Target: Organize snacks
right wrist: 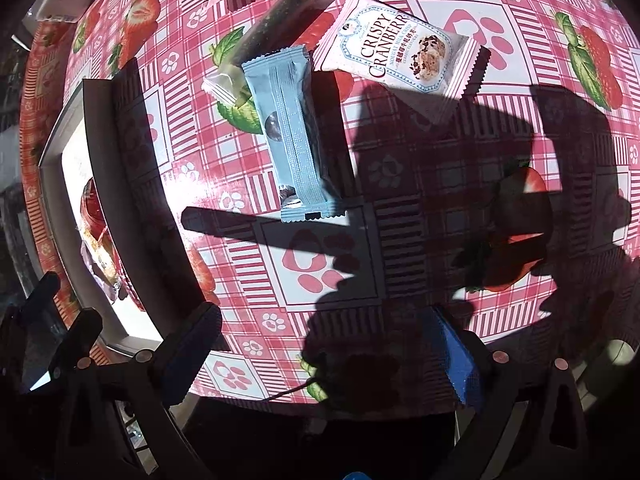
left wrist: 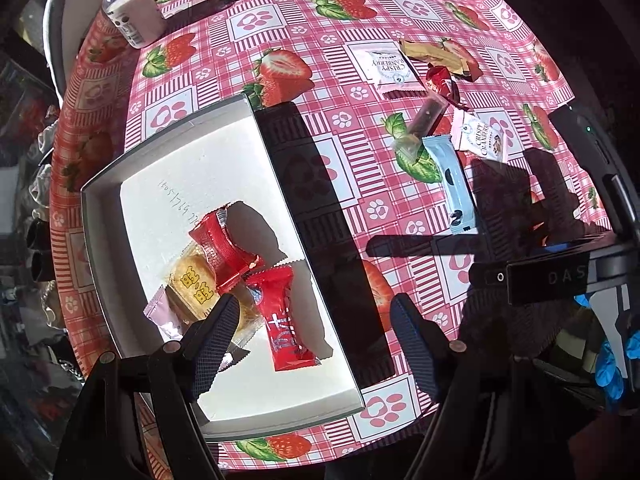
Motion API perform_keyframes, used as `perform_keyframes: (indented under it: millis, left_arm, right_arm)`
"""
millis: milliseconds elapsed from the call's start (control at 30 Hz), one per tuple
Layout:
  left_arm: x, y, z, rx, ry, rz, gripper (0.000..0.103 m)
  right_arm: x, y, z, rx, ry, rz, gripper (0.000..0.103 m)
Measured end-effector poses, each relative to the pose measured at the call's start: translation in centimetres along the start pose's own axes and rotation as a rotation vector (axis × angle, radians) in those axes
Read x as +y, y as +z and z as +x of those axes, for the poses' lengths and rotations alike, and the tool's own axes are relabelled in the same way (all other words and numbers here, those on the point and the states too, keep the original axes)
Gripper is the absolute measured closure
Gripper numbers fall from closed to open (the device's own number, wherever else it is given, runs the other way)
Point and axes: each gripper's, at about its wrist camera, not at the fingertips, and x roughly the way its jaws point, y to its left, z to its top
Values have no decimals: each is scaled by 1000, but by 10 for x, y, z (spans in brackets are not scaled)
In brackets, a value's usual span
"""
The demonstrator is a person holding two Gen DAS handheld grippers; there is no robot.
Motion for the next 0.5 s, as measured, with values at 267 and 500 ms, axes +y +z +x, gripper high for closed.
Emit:
perform_keyframes:
  millis: [267,500]
  left_arm:
    - [-4,0,2,9,-2,7,22]
    - [-6,1,3,11,-1,8,22]
  right_arm:
    - [1,-3,3,11,-1,8,2]
    - [-9,-7,5,13,2,26,2]
